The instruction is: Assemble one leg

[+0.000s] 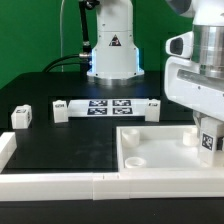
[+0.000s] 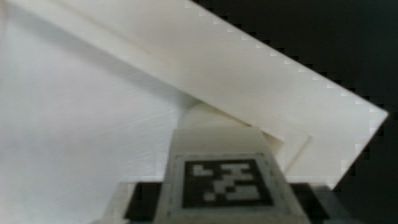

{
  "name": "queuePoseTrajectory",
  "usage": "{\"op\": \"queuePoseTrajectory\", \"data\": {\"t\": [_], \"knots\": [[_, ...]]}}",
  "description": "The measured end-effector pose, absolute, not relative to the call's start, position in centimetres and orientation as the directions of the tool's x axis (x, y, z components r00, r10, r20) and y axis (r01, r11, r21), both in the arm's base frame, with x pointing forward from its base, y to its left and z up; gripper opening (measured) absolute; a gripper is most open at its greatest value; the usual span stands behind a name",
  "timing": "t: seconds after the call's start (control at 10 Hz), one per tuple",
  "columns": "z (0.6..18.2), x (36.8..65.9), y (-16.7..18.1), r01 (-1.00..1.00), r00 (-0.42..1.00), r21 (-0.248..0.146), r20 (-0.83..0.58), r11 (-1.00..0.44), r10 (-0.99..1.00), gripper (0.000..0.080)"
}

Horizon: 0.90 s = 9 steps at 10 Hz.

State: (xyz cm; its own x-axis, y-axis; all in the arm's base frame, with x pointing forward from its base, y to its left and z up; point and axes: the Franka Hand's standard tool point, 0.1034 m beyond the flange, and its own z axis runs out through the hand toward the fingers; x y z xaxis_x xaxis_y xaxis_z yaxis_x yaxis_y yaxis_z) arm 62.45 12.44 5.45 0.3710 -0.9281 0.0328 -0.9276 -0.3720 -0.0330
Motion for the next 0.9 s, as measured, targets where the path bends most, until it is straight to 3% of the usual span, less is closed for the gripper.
{"op": "queuePoseTrajectory", "data": {"t": [0.2,0.5,0.6,0.7,0.9], "knots": [[5.47,62.51,12.43,-0.984,0.172,-0.043,0.01,-0.172,-0.985,0.0268],[5.47,62.5,12.48,-0.976,0.215,-0.042,0.013,-0.215,-0.977,0.0279],[5.52,62.54,12.48,-0.954,0.297,-0.044,0.017,-0.297,-0.955,0.0491],[5.58,62.63,12.36,-0.906,0.421,-0.044,0.024,-0.422,-0.907,0.0596],[5.46,62.63,12.32,-0.737,0.673,-0.041,0.044,-0.674,-0.739,0.0638]]}}
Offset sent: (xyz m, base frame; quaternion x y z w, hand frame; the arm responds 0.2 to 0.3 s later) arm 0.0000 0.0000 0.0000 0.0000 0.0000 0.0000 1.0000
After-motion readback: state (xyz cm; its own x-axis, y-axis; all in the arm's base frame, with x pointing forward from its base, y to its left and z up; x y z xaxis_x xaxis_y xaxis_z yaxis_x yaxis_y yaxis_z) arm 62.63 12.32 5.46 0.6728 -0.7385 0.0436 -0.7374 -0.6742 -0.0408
